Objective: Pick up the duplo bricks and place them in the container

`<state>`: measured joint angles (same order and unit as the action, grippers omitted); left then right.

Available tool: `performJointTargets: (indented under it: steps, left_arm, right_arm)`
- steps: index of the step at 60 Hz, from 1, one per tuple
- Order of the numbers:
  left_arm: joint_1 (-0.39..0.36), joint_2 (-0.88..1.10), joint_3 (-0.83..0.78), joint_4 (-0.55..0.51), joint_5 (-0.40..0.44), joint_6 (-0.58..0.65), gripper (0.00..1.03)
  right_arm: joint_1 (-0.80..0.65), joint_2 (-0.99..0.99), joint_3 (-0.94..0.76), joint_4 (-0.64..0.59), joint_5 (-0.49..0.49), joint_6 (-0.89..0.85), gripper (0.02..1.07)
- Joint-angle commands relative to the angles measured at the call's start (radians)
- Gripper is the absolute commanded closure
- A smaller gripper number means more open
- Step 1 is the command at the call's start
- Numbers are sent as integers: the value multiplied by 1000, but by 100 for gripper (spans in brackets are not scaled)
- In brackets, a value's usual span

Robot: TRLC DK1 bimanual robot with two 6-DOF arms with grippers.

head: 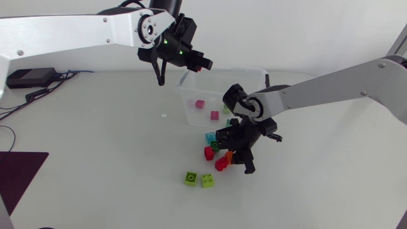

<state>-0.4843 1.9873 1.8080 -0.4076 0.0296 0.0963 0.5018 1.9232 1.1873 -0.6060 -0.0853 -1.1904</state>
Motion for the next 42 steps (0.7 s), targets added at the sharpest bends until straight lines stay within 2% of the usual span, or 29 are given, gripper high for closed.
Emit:
performJointTargets:
  steps: [1, 7, 9, 13, 14, 15, 17, 20, 30, 42]
  left_arm:
    - [-10, 65, 70, -17, 9, -32, 78]
    - [-8, 131, 146, -40, 9, -33, 76]
    - [-5, 153, 171, -57, 9, -33, 71]
    - [0, 183, 212, -88, 9, -35, 45]
    - [1, 185, 217, -92, 9, -35, 42]
    - [3, 192, 226, -102, 9, -35, 30]
    - [4, 196, 232, -112, 9, -32, 16]
    - [7, 189, 228, -137, 9, -26, 6]
    - [12, 119, 180, -201, 15, 5, 5]
    - [12, -90, -58, -217, 15, 123, 5]
  right_arm:
    - [4, -32, -48, -14, -22, -9, 89]
    - [-8, -99, -71, -28, -41, 2, 89]
    - [-14, -124, -78, -29, -48, 5, 89]
    - [-25, -170, -87, -41, -56, 14, 89]
    - [-28, -178, -89, -44, -59, 15, 89]
    - [-31, -188, -91, -49, -65, 17, 89]
    - [-39, -213, -94, -60, -74, 17, 89]
    - [-49, -257, -100, -71, -76, 22, 89]
    - [-82, -329, -78, -80, -80, 48, 89]
    - [-149, -385, 6, -46, -123, 121, 89]
